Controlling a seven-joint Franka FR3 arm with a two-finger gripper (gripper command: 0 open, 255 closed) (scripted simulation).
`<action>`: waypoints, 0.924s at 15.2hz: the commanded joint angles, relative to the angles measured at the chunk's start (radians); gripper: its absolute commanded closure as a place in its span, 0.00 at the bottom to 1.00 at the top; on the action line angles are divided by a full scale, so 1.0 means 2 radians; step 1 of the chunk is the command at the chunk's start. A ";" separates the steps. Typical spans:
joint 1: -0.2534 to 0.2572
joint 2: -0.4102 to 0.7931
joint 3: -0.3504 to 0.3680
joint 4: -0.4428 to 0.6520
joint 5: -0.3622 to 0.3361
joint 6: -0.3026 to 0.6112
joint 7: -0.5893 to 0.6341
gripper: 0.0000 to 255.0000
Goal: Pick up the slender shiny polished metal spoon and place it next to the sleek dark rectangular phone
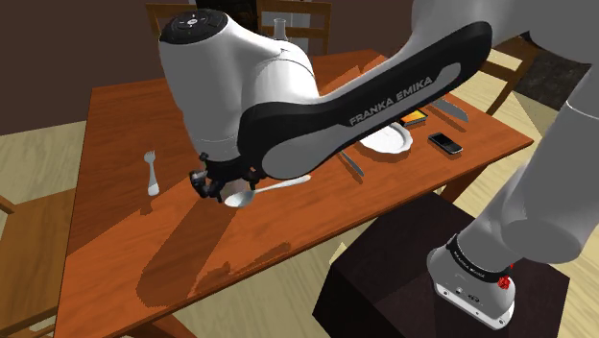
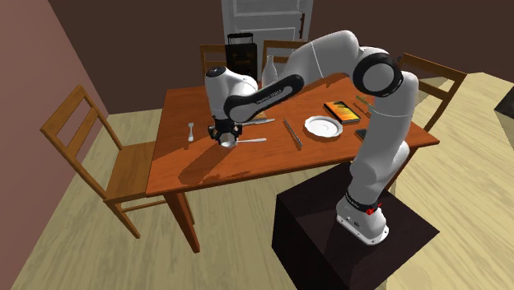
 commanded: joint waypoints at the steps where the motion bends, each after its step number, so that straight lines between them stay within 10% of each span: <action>1: -0.024 -0.047 0.001 -0.052 0.033 0.023 -0.030 1.00; 14: -0.027 -0.315 -0.103 -0.303 0.205 0.068 -0.243 1.00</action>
